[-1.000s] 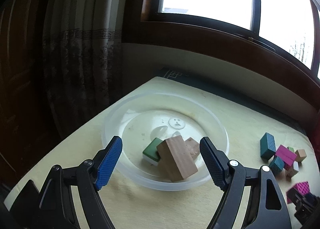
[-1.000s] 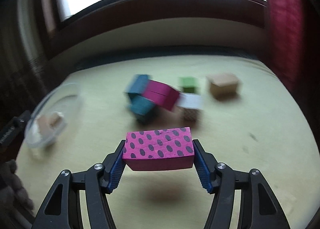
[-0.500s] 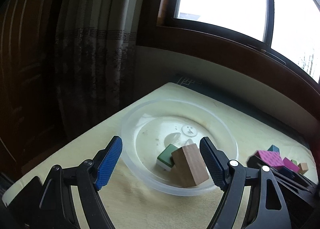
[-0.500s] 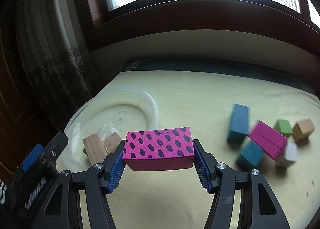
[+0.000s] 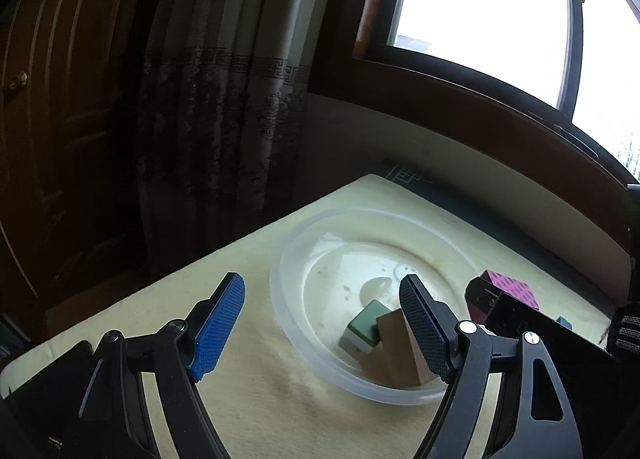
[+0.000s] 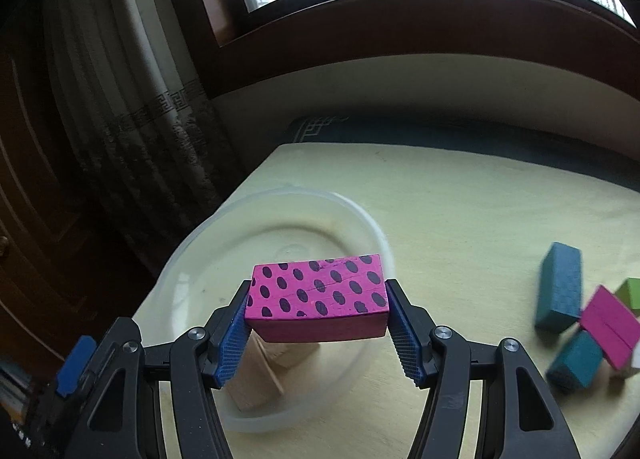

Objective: Organize rigid objects
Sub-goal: 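Carry the pink dotted block to the bowl and open the right tool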

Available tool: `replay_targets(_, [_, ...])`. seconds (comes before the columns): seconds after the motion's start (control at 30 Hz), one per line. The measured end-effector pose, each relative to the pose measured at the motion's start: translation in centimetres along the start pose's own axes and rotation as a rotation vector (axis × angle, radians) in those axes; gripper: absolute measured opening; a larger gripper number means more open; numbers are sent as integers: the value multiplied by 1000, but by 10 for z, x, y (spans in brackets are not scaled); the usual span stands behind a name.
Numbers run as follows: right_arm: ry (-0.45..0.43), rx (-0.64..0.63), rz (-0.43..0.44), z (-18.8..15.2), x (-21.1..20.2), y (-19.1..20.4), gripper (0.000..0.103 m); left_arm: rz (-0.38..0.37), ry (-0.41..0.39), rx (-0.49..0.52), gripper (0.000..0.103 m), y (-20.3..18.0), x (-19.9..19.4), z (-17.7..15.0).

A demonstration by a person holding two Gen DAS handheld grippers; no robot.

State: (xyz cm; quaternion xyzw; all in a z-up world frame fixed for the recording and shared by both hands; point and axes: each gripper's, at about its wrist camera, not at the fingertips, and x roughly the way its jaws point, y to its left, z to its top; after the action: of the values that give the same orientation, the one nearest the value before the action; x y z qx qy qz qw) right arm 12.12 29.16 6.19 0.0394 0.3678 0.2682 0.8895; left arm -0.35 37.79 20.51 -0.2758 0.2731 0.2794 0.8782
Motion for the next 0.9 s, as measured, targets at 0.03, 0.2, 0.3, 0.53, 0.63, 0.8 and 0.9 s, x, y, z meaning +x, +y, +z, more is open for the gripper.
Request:
replay_targets(0.03, [-2, 1, 3, 0, 0, -1, 66, 2, -2, -2, 81, 1, -1, 0])
replay_targets(0.2, [-30, -1, -23, -4, -7, -8, 68, 1, 5, 5, 82, -2, 0, -2])
replay_targets(0.3, [-39, 13, -46, -7, -12, -15, 68, -3, 13, 13, 82, -4, 1, -3])
replay_targets(0.53, [-73, 11, -121, -22, -26, -22, 68, -9, 14, 23, 82, -8, 2, -4])
replay_targets(0.63, [-91, -1, -159, -28, -33, -22, 68, -12, 16, 31, 82, -9, 3, -6])
replay_targets(0.8, [-109, 13, -197, -37, -43, -30, 68, -10, 13, 47, 82, -13, 4, -8])
replay_targets(0.9, [-107, 26, -208, -41, -45, -41, 68, -8, 11, 64, 82, -17, 4, -11])
